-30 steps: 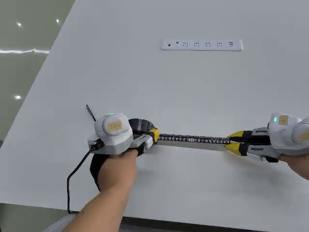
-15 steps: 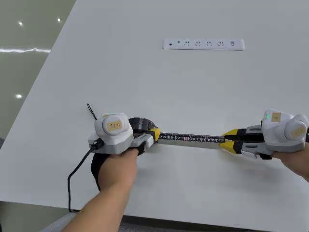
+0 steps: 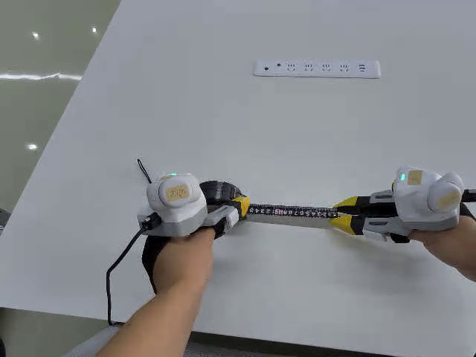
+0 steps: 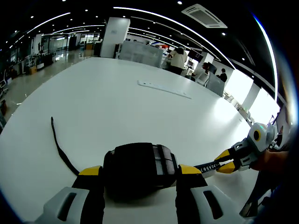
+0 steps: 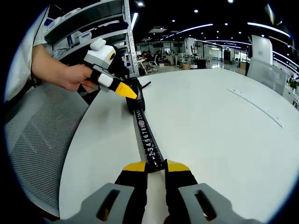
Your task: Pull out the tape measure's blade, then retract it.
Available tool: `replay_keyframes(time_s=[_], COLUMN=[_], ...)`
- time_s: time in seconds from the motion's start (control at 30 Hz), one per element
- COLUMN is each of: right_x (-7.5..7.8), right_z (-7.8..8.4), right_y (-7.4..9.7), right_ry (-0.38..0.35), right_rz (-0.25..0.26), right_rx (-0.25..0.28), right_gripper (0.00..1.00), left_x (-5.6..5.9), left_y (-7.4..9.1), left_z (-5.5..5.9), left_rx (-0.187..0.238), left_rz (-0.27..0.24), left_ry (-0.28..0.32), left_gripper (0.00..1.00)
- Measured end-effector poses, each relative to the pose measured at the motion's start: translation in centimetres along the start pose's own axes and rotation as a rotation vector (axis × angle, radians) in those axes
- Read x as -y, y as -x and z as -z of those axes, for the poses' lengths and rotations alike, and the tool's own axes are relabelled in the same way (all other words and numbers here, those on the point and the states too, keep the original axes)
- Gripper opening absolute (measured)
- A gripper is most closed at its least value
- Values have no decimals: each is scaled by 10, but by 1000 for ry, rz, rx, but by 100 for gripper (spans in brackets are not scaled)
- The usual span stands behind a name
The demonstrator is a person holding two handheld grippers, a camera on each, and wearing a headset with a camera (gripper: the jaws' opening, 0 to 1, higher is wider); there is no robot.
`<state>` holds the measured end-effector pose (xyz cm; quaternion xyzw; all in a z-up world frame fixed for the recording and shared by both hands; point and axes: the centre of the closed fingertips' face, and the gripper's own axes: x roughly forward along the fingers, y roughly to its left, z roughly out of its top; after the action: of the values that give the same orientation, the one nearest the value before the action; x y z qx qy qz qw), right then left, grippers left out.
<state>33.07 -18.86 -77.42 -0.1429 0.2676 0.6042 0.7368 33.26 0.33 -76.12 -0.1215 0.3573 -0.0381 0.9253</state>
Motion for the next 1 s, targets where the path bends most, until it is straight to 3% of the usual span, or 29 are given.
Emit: replay_keyframes(time_s=[1.0], right_x=[-10], right_z=[-23], right_y=[-33], right_ry=[16], right_rz=[-55], right_rx=[21], right_gripper=[9], left_x=[-1], left_y=[0], left_z=[0], left_rx=[-5], left_rz=[10], left_ry=[27], left_gripper=[58])
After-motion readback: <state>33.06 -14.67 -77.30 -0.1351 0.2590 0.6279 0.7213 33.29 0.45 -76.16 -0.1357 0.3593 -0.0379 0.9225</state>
